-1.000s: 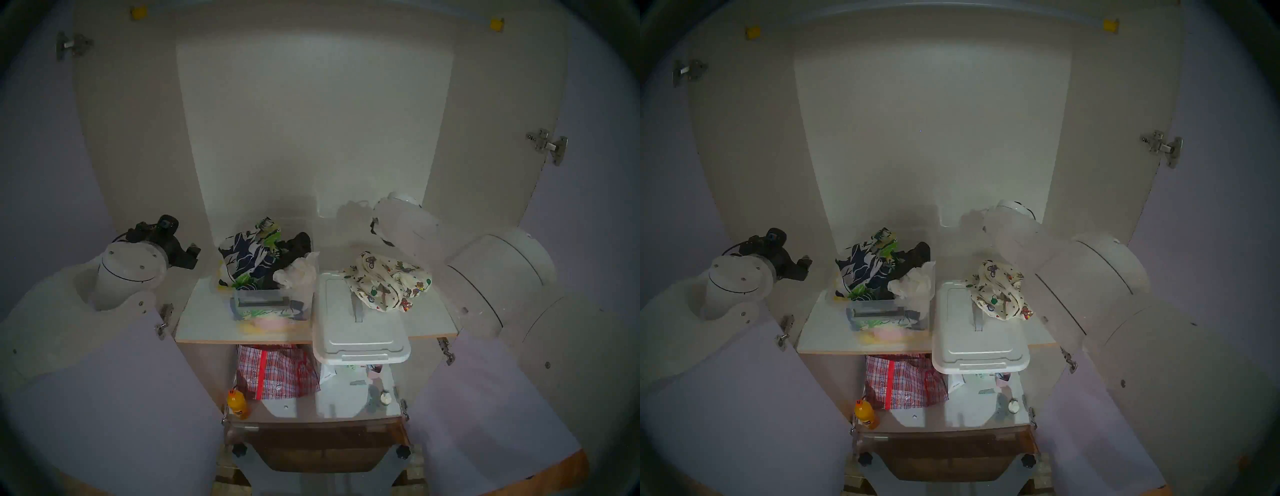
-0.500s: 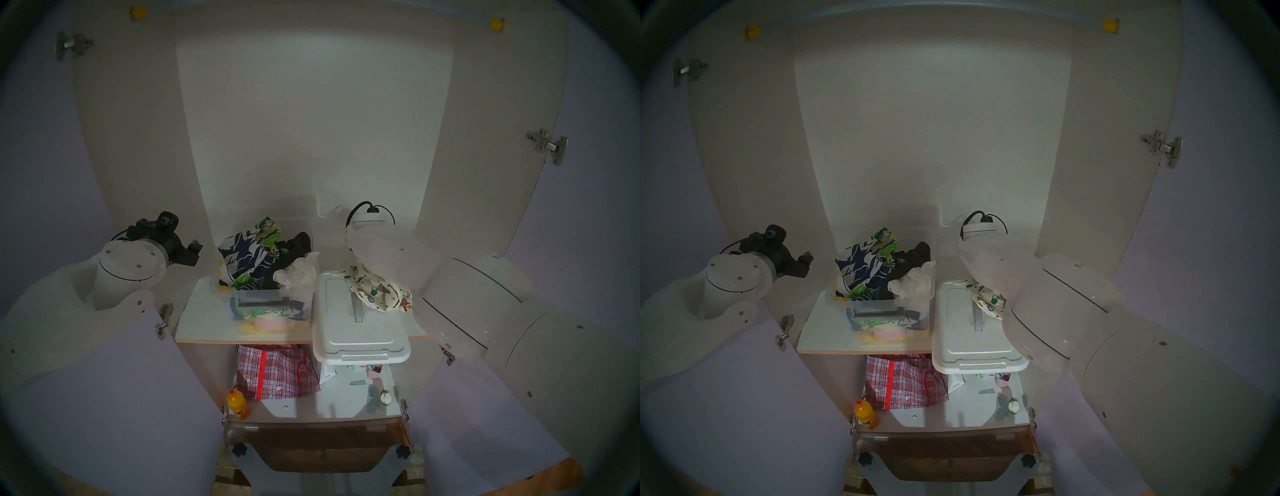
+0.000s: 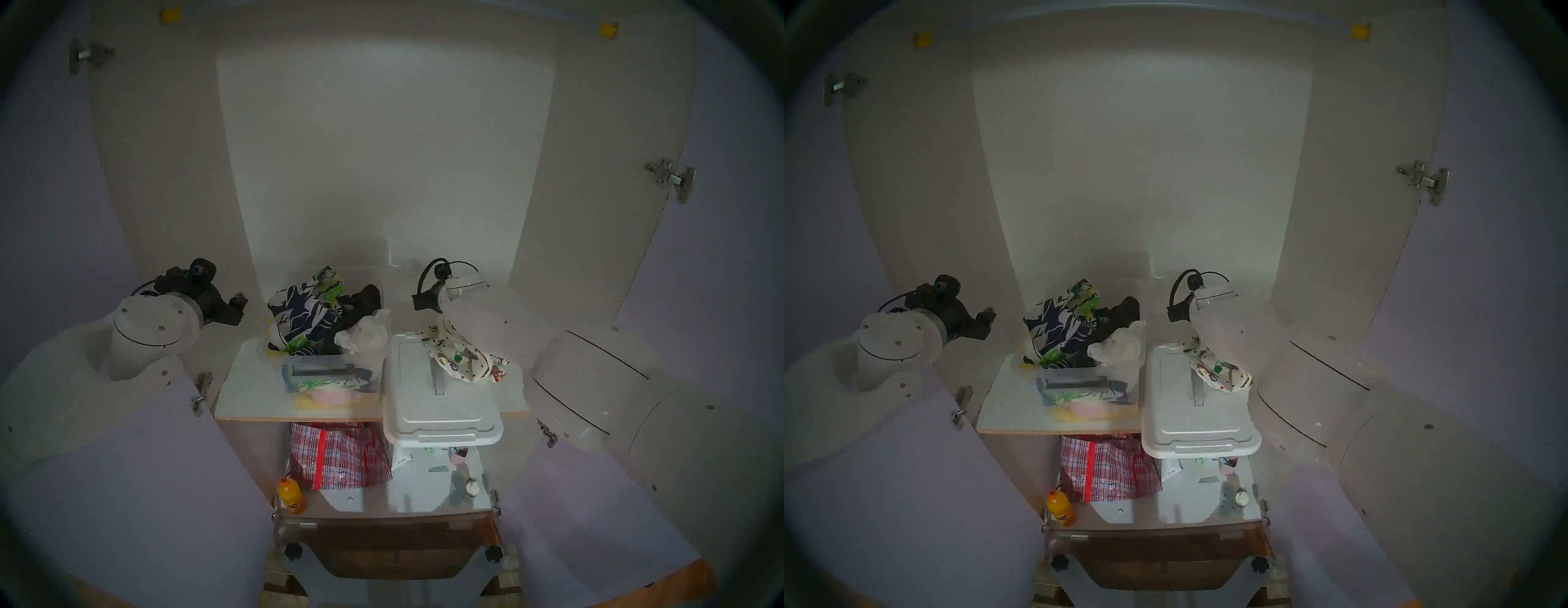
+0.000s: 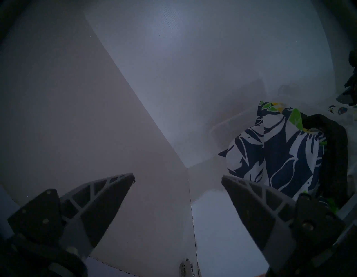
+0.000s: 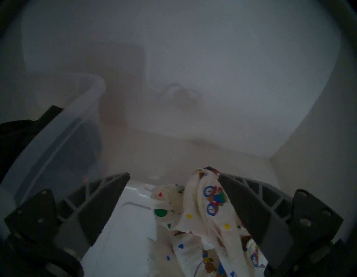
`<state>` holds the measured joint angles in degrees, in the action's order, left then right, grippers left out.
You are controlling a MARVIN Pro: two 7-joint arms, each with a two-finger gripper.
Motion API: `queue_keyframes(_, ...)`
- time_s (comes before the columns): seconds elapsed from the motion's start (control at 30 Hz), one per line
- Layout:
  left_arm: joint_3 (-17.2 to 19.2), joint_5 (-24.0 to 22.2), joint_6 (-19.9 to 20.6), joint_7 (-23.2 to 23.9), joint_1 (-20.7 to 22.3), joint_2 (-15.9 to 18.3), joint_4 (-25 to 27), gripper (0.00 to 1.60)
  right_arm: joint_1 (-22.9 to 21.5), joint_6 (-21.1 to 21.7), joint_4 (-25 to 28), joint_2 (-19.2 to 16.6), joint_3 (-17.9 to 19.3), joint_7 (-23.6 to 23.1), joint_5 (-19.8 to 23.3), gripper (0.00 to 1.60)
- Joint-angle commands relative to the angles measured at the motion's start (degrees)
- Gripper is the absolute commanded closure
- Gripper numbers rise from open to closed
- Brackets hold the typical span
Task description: Take clothing out of the storage bin and put the lid back on the bin
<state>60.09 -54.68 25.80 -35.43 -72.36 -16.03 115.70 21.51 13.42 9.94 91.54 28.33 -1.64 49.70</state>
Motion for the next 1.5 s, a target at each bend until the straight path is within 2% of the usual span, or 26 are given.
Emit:
queue_keyframes(0.0,1.6,0.2,-1.9,0.6,0.6,2.0,0.6,0.0,-1.9,-2.1,-0.4,0.1,-0.1,0.5,-0.4,0.0)
queue_keyframes(0.47,1.8,0.1,-3.7,1.3,-0.1,2.8,0.5,0.0,-1.9,-2.2,-1.3,0.6,0.0,0.9,-1.0,0.0)
queue_keyframes(0.5,1.9,0.1,-3.8,1.4,-0.2,3.0,0.6,0.0,-1.3,-4.1,-1.3,0.7,-0.3,2.2,-1.5,0.0)
queue_keyframes(0.73,2.0,0.0,-4.8,1.8,-0.6,3.6,0.6,0.0,0.8,-6.1,-2.4,1.0,-0.1,4.6,-1.6,0.0)
queue_keyframes(0.8,2.0,0.0,-4.9,1.8,-0.7,3.6,0.6,0.0,0.2,-2.5,-2.8,0.9,0.2,3.2,-1.2,0.0)
queue_keyframes(0.83,2.0,0.0,-5.0,1.8,-0.7,3.6,0.6,0.0,0.4,-3.6,-2.7,0.7,-0.4,3.4,-1.8,0.0)
queue_keyframes(0.93,2.0,0.0,-5.2,1.8,-0.7,3.7,0.6,0.0,0.6,-2.2,-2.3,-0.1,-2.0,1.7,-2.9,0.0)
queue_keyframes(1.0,2.0,0.0,-5.3,1.8,-0.7,3.7,0.6,0.0,-0.3,1.9,-2.4,-1.0,-2.9,-2.2,-3.1,0.0)
queue_keyframes(1.2,2.0,-0.1,-5.7,1.9,-0.9,4.0,0.6,0.0,-0.6,5.0,-3.1,-2.4,-6.1,-7.6,-5.0,0.0)
queue_keyframes(1.3,2.0,-0.1,-5.9,2.0,-1.0,4.1,0.6,0.0,0.5,4.4,-3.5,-2.7,-7.4,-7.2,-5.9,0.0)
queue_keyframes(1.47,2.0,-0.1,-6.1,2.0,-1.0,4.1,0.6,0.0,0.0,8.5,-4.0,-2.7,-7.7,-6.9,-5.5,0.0)
